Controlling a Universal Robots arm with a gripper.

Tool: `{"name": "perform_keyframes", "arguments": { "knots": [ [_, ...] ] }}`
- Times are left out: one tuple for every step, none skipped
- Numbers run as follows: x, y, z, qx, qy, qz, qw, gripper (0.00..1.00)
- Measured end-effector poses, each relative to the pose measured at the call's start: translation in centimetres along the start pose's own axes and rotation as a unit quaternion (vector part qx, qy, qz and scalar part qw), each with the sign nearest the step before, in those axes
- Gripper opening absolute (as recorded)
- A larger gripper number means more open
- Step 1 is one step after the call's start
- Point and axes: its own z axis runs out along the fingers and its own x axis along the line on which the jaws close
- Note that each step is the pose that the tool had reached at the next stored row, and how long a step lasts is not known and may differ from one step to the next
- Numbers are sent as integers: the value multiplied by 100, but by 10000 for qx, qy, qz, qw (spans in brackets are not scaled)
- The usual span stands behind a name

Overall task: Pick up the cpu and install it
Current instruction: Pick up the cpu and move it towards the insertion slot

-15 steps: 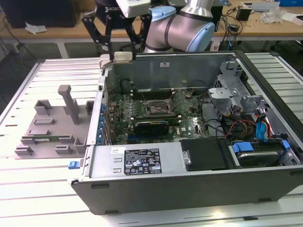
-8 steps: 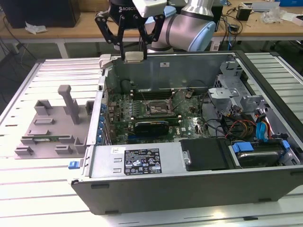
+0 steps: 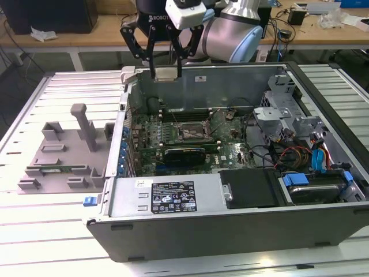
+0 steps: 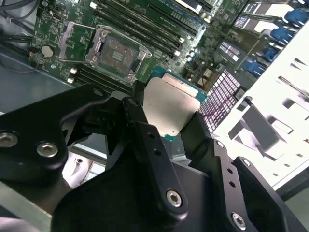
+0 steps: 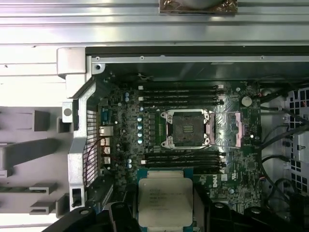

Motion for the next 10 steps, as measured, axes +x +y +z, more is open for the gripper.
{"name": "perform_keyframes", "arguments": {
  "knots": [
    [-9,0,20,-1,-1,0,10000,55],
    [-26,0,52,0,0,0,10000,55],
    [-42,-1,85,0,0,-1,10000,55],
    [-53,-1,103,1,0,-1,10000,55],
    [-76,-1,135,2,0,-1,10000,55],
    [-96,-1,164,4,-1,0,10000,55],
    [-117,-1,195,8,0,0,10000,55],
    [-133,-1,231,13,-1,-1,10000,55],
    [-140,-1,250,15,-1,-1,10000,55],
    [-151,-1,282,22,-1,-1,10000,55]
  ]
}}
